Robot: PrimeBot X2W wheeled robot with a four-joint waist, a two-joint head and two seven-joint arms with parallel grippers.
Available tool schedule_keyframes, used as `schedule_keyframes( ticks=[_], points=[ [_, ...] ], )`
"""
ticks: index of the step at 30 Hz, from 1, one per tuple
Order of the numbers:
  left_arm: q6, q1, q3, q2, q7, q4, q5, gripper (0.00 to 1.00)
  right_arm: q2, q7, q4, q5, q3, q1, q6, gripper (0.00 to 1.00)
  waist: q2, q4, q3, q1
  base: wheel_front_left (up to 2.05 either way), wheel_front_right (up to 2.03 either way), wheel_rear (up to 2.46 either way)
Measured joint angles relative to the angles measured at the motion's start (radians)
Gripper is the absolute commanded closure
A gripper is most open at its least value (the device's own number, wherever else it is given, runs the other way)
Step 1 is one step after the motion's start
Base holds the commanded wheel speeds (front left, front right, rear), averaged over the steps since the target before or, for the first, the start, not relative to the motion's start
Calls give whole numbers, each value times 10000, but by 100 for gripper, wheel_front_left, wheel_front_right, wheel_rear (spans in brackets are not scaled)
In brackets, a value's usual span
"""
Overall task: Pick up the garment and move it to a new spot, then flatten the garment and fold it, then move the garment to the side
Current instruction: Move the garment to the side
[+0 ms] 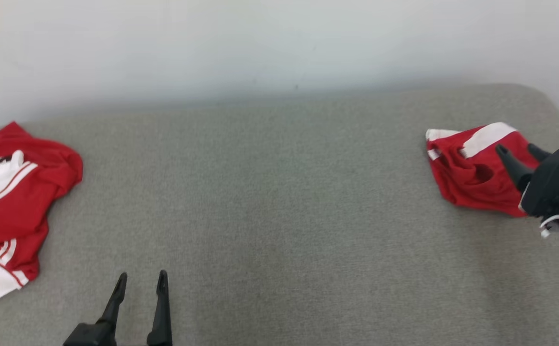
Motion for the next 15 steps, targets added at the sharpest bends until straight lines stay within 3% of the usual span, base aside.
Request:
schedule_keyframes(
  ticks=[8,15],
  points=[
    [0,766,190,119,-2,-222,-257,0,249,-1555,-1409,36,-92,1493,-54,0,0,-511,-821,0,0,0,0],
    [0,1081,410,107,-2,-543,-272,0,378,-2872,-2615,-138,-163,2417,-520,0,1,-964,-1137,2,0,0,0]
  ],
)
